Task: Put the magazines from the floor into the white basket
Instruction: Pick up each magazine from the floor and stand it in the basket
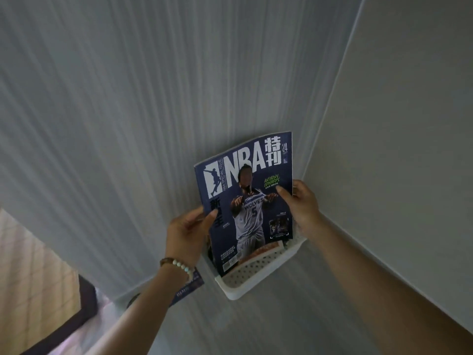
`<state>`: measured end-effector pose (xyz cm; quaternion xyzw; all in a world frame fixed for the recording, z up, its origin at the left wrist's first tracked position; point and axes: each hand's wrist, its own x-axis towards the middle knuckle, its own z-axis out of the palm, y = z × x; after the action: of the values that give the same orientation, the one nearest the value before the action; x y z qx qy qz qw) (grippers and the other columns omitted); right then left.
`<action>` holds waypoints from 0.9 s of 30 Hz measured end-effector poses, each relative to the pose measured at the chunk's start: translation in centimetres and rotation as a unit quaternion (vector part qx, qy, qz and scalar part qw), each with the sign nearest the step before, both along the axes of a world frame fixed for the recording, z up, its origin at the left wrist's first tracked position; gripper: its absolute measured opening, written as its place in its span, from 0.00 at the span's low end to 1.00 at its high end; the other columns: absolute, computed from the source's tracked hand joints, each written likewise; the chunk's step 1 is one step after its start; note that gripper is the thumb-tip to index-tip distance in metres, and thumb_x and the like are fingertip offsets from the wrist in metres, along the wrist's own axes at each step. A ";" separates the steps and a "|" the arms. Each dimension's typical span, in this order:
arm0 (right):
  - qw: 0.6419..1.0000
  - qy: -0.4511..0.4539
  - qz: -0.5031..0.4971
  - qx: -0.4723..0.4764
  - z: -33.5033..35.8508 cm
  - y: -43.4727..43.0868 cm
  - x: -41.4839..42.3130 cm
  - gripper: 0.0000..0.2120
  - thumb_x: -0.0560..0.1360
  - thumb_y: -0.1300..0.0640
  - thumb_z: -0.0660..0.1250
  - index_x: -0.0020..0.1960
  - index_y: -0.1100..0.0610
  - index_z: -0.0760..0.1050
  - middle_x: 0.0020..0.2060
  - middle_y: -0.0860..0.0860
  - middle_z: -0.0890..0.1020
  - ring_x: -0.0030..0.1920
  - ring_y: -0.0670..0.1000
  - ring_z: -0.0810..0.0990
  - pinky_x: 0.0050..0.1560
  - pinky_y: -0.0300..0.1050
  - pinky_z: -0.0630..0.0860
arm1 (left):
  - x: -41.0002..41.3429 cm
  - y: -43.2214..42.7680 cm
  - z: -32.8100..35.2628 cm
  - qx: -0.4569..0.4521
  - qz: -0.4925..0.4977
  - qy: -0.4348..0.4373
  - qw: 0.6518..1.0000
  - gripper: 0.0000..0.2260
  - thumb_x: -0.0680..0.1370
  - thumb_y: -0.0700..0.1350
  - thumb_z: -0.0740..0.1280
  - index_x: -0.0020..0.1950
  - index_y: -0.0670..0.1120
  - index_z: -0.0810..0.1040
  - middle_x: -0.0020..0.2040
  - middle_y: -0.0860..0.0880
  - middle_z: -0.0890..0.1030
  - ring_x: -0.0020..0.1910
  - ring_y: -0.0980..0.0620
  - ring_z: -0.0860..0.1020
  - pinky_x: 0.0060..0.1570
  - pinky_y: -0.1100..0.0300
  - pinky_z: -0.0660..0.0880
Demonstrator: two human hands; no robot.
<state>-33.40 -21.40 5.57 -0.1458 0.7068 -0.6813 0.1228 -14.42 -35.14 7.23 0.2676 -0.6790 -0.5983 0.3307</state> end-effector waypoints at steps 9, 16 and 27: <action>0.999 -0.016 0.000 0.028 -3.6 0.4 -0.6 0.11 0.73 0.61 0.69 0.54 0.60 0.75 0.47 0.56 0.82 0.46 0.53 0.80 0.48 0.45 0.78 | 0.0 -0.2 -2.2 0.027 0.019 -0.065 0.997 0.06 0.66 0.38 0.75 0.42 0.41 0.82 0.39 0.43 0.84 0.32 0.57 0.82 0.36 0.67 0.80; 0.999 -0.037 0.006 0.032 -2.3 1.9 1.0 0.20 0.74 0.61 0.69 0.65 0.60 0.71 0.55 0.51 0.77 0.52 0.48 0.78 0.51 0.37 0.74 | 0.9 -0.2 -1.5 -0.024 0.066 -0.129 0.989 0.10 0.64 0.48 0.76 0.37 0.50 0.76 0.36 0.49 0.80 0.34 0.49 0.80 0.37 0.61 0.78; 0.983 -0.095 -0.102 0.119 -1.6 14.9 8.1 0.23 0.75 0.58 0.68 0.68 0.59 0.69 0.67 0.55 0.73 0.61 0.50 0.74 0.54 0.40 0.68 | 1.5 9.5 -0.5 0.070 -0.193 -0.140 0.969 0.05 0.70 0.44 0.72 0.39 0.46 0.77 0.34 0.46 0.80 0.35 0.46 0.78 0.38 0.55 0.77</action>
<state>-25.32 -6.50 3.98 0.0085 0.7790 -0.6121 0.1358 -12.88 -25.65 6.76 0.2350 -0.7139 -0.6533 0.0910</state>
